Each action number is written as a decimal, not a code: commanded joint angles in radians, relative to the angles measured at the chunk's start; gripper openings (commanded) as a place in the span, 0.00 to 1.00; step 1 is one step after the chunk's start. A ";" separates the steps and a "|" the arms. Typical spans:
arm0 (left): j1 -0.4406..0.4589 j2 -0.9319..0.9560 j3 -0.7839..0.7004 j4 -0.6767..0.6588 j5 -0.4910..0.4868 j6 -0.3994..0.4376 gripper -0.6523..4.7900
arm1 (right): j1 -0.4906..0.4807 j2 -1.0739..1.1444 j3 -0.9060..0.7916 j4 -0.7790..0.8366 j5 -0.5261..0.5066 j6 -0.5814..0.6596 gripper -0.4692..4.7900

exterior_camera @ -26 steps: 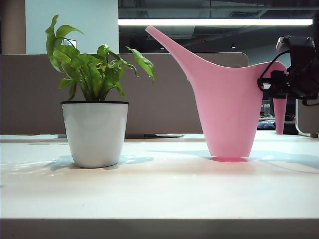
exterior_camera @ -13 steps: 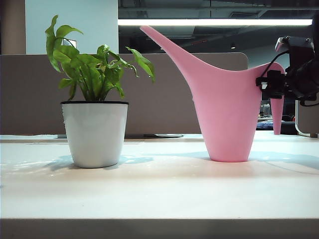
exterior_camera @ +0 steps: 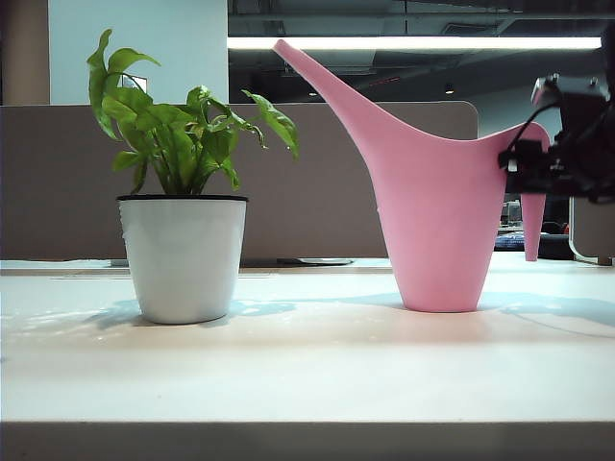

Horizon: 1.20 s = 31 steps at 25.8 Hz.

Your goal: Pick up the watering can from the table, water the potted plant, and put the can back.

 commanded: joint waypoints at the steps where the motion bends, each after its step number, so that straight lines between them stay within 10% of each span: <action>1: 0.002 -0.001 0.004 0.009 0.003 0.004 0.11 | -0.001 -0.066 0.005 -0.068 0.006 -0.070 0.60; 13: 0.002 0.002 0.004 0.010 0.002 0.004 0.11 | 0.002 -0.427 0.005 -0.545 0.057 0.029 0.62; 16: 0.000 0.001 0.003 0.027 -0.046 0.003 0.11 | 0.003 -0.612 -0.002 -0.719 0.053 0.110 0.16; 31: -0.048 -0.179 -0.307 0.363 -0.117 0.067 0.11 | 0.067 -1.142 -0.069 -0.880 0.053 0.111 0.13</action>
